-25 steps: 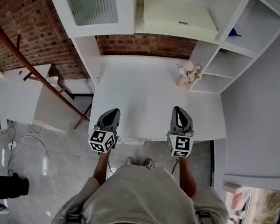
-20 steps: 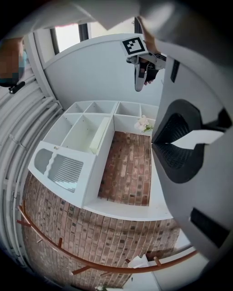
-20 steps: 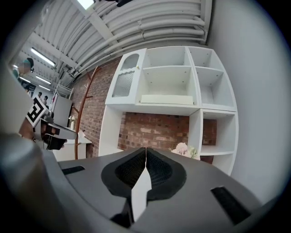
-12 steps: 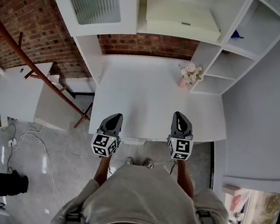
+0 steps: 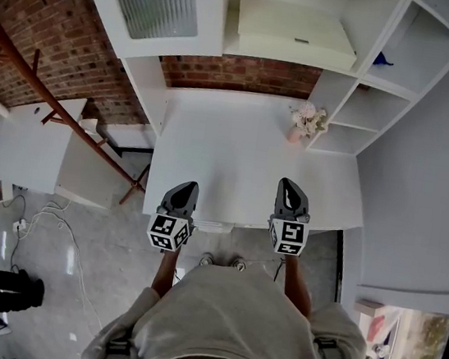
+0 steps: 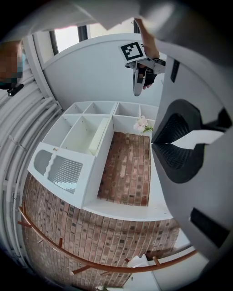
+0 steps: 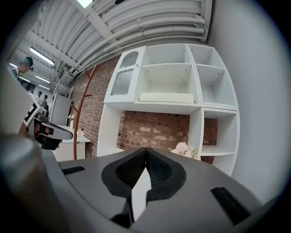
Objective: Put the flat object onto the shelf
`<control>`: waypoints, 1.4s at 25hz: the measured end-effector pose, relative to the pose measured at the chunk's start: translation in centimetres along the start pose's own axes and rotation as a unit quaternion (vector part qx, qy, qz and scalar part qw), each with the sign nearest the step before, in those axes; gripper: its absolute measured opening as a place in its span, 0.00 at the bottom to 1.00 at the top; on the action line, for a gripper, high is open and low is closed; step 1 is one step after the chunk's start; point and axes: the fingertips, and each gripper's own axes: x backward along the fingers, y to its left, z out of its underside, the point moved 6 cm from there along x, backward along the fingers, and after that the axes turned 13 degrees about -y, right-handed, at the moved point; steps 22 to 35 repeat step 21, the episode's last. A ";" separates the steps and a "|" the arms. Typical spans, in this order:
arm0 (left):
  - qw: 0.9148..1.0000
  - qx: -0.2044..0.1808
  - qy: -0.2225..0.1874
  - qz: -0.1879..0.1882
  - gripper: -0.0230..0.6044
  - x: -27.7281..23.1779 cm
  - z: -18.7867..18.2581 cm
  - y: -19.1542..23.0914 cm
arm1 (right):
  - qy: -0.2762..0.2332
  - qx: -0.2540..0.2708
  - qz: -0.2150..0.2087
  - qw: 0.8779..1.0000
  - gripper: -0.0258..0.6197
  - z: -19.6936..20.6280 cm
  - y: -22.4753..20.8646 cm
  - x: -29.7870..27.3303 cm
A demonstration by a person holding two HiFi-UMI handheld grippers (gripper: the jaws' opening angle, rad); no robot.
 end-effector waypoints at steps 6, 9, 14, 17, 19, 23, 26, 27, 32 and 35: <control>1.000 0.001 -0.001 0.000 0.06 -0.2 0.0 -0.1 | 0.004 0.002 0.001 1.000 0.09 0.1 -0.1 -0.1; 1.000 0.001 -0.001 0.001 0.06 -0.4 0.1 -0.2 | 0.002 0.003 0.001 1.000 0.09 0.2 -0.3 -0.1; 1.000 0.003 -0.001 0.001 0.06 -0.5 0.1 -0.3 | 0.005 0.005 -0.002 1.000 0.09 0.2 -0.2 -0.2; 1.000 0.004 -0.003 0.000 0.06 -0.6 0.1 -0.3 | 0.005 0.007 -0.002 1.000 0.09 0.2 -0.1 -0.3; 1.000 0.006 -0.003 0.000 0.06 -0.6 0.1 -0.3 | 0.005 0.008 -0.003 1.000 0.09 0.2 -0.1 -0.4; 1.000 0.007 -0.004 0.000 0.06 -0.6 0.2 -0.3 | 0.007 0.009 -0.003 1.000 0.09 0.3 -0.1 -0.4; 1.000 0.007 -0.004 0.000 0.06 -0.6 0.2 -0.3 | 0.007 0.009 -0.003 1.000 0.09 0.3 -0.1 -0.4; 1.000 0.007 -0.004 0.000 0.06 -0.6 0.2 -0.3 | 0.007 0.009 -0.003 1.000 0.09 0.3 -0.1 -0.4; 1.000 0.007 -0.004 0.000 0.06 -0.6 0.2 -0.3 | 0.007 0.009 -0.003 1.000 0.09 0.3 -0.1 -0.4; 1.000 0.007 -0.004 0.000 0.06 -0.6 0.2 -0.3 | 0.007 0.009 -0.003 1.000 0.09 0.3 -0.1 -0.4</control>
